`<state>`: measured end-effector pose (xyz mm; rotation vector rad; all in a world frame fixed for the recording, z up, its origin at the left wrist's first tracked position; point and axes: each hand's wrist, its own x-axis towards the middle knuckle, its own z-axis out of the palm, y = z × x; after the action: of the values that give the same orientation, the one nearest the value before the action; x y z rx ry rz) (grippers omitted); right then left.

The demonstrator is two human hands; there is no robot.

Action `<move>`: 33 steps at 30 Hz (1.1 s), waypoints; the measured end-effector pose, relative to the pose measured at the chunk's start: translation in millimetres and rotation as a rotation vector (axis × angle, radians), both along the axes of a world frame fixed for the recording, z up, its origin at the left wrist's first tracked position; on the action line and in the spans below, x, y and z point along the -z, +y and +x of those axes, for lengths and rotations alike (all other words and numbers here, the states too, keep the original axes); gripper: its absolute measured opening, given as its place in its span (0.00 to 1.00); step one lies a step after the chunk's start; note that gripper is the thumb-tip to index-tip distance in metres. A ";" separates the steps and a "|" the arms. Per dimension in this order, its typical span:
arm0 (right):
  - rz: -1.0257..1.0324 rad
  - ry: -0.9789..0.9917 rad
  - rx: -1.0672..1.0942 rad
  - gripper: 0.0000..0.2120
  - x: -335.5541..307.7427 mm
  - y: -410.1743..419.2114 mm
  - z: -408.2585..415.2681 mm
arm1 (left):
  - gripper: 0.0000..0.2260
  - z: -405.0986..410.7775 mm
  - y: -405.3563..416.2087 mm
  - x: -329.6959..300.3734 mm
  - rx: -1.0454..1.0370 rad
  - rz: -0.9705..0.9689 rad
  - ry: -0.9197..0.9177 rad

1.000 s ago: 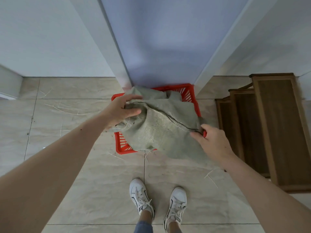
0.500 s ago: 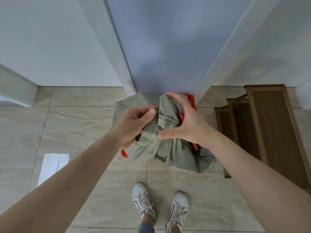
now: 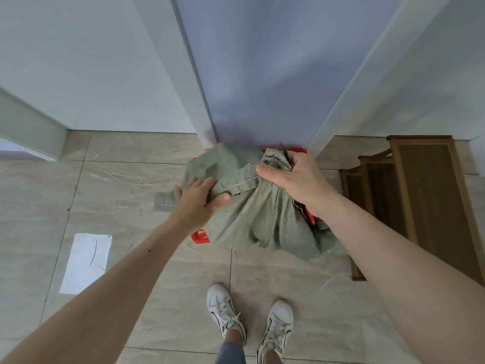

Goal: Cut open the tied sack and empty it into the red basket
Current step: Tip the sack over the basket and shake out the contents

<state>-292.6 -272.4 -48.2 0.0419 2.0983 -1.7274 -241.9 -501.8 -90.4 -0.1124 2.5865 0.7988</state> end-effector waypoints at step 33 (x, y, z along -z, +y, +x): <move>-0.005 -0.171 0.299 0.13 -142.1 -28.7 -33.5 | 0.24 -37.9 56.0 -154.2 -0.681 1.076 -0.213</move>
<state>-326.0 -301.1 93.9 0.5073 2.0414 -1.8200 -279.7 -445.9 63.7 -0.6991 1.5886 2.1374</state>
